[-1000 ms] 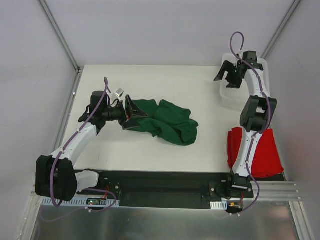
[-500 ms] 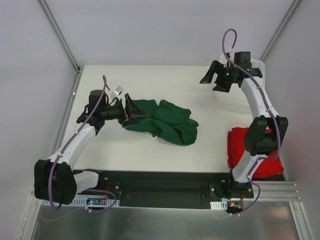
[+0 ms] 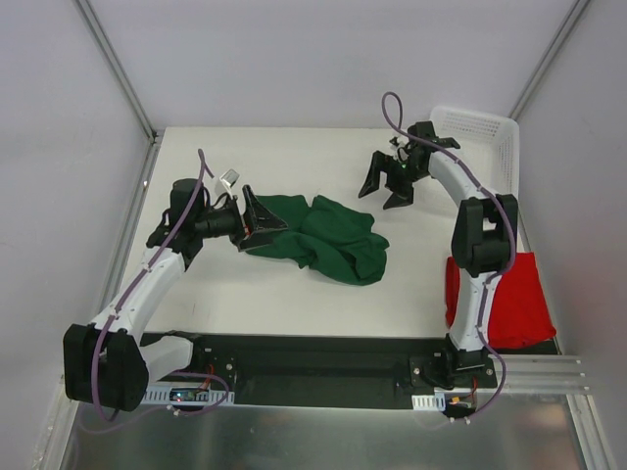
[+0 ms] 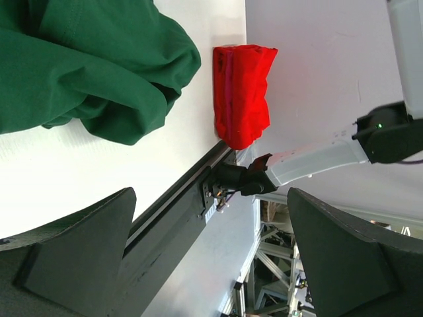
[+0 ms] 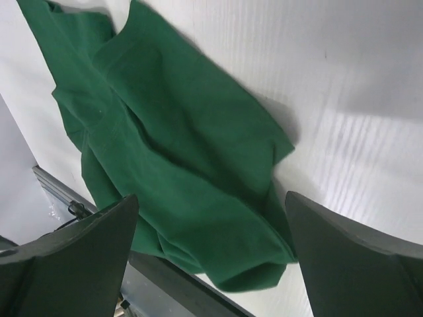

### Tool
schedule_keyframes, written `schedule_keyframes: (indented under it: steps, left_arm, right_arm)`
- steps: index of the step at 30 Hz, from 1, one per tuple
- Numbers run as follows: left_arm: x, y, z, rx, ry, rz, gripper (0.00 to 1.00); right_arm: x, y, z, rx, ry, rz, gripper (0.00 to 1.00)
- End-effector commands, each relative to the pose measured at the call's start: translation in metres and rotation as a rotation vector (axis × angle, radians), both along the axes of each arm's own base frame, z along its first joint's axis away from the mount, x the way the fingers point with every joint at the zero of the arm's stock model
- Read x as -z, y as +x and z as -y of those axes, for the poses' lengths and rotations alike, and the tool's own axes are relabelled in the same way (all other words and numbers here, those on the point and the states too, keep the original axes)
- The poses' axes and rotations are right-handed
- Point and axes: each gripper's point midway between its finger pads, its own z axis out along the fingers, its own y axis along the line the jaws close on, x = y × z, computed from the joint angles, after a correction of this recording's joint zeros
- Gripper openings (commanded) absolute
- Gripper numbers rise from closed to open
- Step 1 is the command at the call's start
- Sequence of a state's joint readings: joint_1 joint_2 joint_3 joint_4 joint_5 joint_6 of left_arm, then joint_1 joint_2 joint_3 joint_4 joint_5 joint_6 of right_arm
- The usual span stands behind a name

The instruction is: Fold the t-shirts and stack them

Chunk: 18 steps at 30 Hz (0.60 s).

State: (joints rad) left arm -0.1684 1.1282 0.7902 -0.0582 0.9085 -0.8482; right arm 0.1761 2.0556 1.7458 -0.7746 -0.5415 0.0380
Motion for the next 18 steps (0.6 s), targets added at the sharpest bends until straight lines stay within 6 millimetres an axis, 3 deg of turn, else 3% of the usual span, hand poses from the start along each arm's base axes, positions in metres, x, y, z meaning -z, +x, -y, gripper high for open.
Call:
schedule_keyframes:
  steps: [1,2,4,5,7,8,10,15,18]
  left_arm:
    - [-0.007,-0.008,-0.001,0.015,-0.015,0.043,0.99]
    - [-0.005,-0.009,-0.001,0.015,-0.016,0.039,0.99]
    - [-0.006,-0.011,-0.001,0.014,-0.017,0.039,0.99]
    - [-0.005,-0.012,-0.001,0.014,-0.017,0.038,0.99]
    - [-0.004,-0.012,-0.001,0.015,-0.017,0.035,0.99]
    - [-0.004,-0.012,-0.001,0.015,-0.018,0.035,0.99]
    - [-0.003,-0.011,-0.001,0.012,-0.016,0.032,0.99]
    - [-0.003,-0.010,-0.001,0.012,-0.013,0.033,0.99]
    - [-0.001,-0.010,-0.002,0.011,-0.010,0.033,0.99]
  right_arm:
    - [-0.013,0.027,-0.007,0.018,0.023,0.029,0.96]
    - [-0.017,0.034,-0.006,0.025,0.010,0.044,0.96]
    - [-0.007,0.044,-0.002,0.037,-0.027,0.034,0.96]
    - [-0.014,0.051,-0.001,0.042,-0.031,0.046,0.96]
    - [0.002,0.056,0.002,0.040,-0.058,0.006,0.96]
    - [-0.004,0.057,0.002,0.041,-0.065,0.003,0.96]
    - [0.006,0.058,0.009,0.063,-0.074,-0.030,0.96]
    - [0.027,0.034,0.022,0.081,-0.103,-0.130,0.96]
    - [0.028,0.021,0.030,0.072,-0.132,-0.142,0.96]
